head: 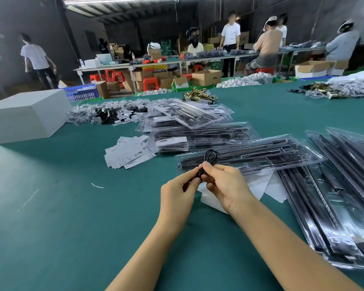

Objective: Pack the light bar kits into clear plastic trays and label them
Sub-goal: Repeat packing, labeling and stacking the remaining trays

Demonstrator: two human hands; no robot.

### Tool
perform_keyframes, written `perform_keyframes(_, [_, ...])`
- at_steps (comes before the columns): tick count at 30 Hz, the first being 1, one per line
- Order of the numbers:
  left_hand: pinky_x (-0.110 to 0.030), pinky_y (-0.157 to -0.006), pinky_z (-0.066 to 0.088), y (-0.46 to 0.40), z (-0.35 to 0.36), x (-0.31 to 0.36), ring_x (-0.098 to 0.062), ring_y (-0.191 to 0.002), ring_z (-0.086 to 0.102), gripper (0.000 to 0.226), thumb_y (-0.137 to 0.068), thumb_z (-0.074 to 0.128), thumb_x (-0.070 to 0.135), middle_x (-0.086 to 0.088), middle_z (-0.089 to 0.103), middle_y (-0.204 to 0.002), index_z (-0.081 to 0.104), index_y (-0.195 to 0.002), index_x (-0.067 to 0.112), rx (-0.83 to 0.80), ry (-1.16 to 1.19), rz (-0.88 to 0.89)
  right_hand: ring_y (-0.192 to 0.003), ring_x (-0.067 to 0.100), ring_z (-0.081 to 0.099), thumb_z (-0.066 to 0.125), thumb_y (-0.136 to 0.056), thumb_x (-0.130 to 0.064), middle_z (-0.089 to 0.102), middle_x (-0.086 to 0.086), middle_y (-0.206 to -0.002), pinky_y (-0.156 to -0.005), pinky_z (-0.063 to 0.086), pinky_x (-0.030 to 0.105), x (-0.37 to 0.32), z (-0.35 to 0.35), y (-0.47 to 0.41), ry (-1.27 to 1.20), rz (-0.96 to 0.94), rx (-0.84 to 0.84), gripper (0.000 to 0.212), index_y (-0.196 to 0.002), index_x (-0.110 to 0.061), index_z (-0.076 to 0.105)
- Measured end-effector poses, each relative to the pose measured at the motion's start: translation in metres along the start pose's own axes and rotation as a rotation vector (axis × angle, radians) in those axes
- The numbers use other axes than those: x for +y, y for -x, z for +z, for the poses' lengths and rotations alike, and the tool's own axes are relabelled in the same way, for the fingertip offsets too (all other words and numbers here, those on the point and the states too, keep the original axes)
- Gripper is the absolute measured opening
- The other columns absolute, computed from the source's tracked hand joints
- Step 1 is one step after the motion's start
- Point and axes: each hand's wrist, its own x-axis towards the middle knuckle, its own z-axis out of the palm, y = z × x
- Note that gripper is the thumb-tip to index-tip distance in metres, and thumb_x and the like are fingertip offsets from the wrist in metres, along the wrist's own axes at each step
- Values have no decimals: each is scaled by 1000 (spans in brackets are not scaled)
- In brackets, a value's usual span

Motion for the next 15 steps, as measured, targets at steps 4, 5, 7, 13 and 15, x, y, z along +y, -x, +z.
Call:
perform_keyframes(4, [-15,-72,45,-1,-3,-2,-11,-69,63,20,-91,63,16,4,62,-97,68,-110,20,-9,-228,5,-51,2,59,62,-92,-12,64,0,-65,-38,38,13,-4,-5,-4,-86,11,40,15,-79,-6,67])
perform_keyframes(5, [-12,-68,44,-1,-5,-1,-10,-67,63,13,-91,64,17,2,62,-95,69,-102,21,-20,-220,-13,-52,3,60,62,-92,-12,64,1,-64,-38,37,13,-5,-7,-6,-103,16,48,15,-78,-6,67])
perform_keyframes(7, [-9,-62,42,-5,-12,1,-6,-64,62,12,-89,65,16,2,65,-87,70,-87,26,-38,-202,-30,-51,4,62,63,-91,-11,65,1,-58,-36,36,13,-8,-9,-7,-118,17,64,17,-76,-6,65])
perform_keyframes(13, [-20,-72,40,-13,-26,-2,-15,-82,56,9,-89,66,18,5,58,-85,75,-91,20,-103,-417,55,-47,4,63,62,-92,-10,64,-1,-53,-33,33,13,-6,-10,-8,-67,26,54,10,-87,-2,63])
perform_keyframes(15, [-25,-73,35,-14,-27,-4,-18,-87,47,10,-90,66,26,5,46,-84,75,-95,24,-26,-591,122,-48,3,63,61,-93,-12,64,0,-59,-34,34,13,-6,-10,-9,22,-2,22,12,-87,-2,64])
